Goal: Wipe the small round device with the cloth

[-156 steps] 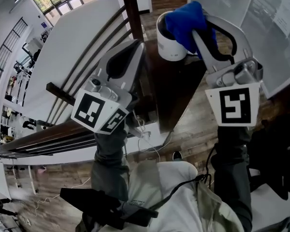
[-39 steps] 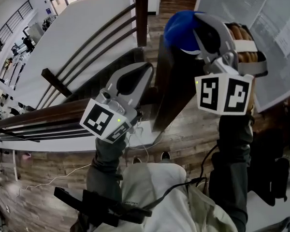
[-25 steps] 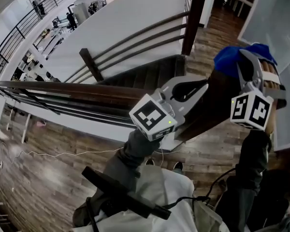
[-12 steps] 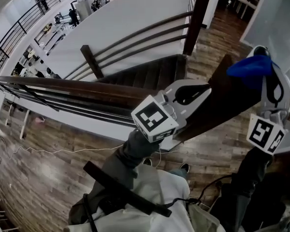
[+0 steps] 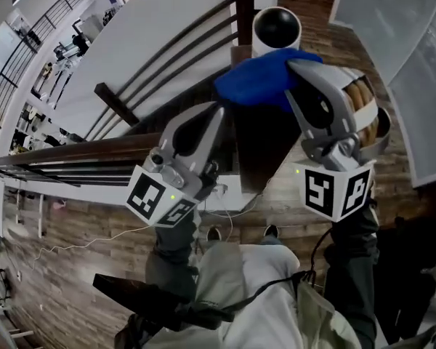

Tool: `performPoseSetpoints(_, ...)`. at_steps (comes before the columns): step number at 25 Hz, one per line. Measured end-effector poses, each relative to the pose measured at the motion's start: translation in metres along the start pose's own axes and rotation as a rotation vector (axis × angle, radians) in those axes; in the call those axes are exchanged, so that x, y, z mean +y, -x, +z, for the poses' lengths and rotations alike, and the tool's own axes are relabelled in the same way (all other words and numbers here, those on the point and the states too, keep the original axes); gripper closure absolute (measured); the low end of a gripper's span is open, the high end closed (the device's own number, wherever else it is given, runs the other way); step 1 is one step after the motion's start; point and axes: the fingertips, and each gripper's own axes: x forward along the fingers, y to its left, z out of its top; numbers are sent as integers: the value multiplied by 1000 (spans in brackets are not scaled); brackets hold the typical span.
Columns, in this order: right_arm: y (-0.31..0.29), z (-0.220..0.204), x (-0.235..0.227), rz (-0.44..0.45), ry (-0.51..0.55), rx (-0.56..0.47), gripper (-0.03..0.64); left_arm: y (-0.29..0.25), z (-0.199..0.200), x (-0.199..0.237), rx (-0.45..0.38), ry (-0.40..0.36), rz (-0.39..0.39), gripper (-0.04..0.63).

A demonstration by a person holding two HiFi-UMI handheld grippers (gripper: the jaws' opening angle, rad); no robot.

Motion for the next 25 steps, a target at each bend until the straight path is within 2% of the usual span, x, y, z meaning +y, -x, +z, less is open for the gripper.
performPoseSetpoints(2, 9, -2, -26, -53, -69, -76, 557, 5, 0, -7, -13, 5, 60, 600)
performPoseSetpoints(4, 8, -13, -39, -67, -117, -93, 557, 5, -1, -13, -15, 6, 108, 600)
performPoseSetpoints(7, 0, -33, -19, 18, -133, -54, 557, 4, -8, -22, 14, -15, 152, 600)
performPoseSetpoints(9, 4, -34, 4, 96, -179, -78, 557, 8, -13, -30, 36, -29, 184, 600)
performPoseSetpoints(11, 14, -32, 10, 118, -269, -134, 557, 16, -16, -35, 51, -38, 228, 600)
performPoseSetpoints(14, 39, -43, -13, 46, -489, -232, 557, 28, -21, -40, 61, -33, 288, 600)
performPoseSetpoints(17, 79, -87, -31, -50, -913, -248, 557, 43, -29, -41, 56, 2, 327, 600)
performPoseSetpoints(19, 105, -98, -28, -67, -1100, -283, 557, 53, -38, -41, 59, 35, 339, 600)
performPoseSetpoints(21, 119, -97, -8, -57, -1162, -264, 557, 60, -50, -41, 67, 72, 342, 600)
performPoseSetpoints(25, 110, -77, 37, -59, -1098, -144, 557, 59, -65, -40, 106, 107, 309, 600)
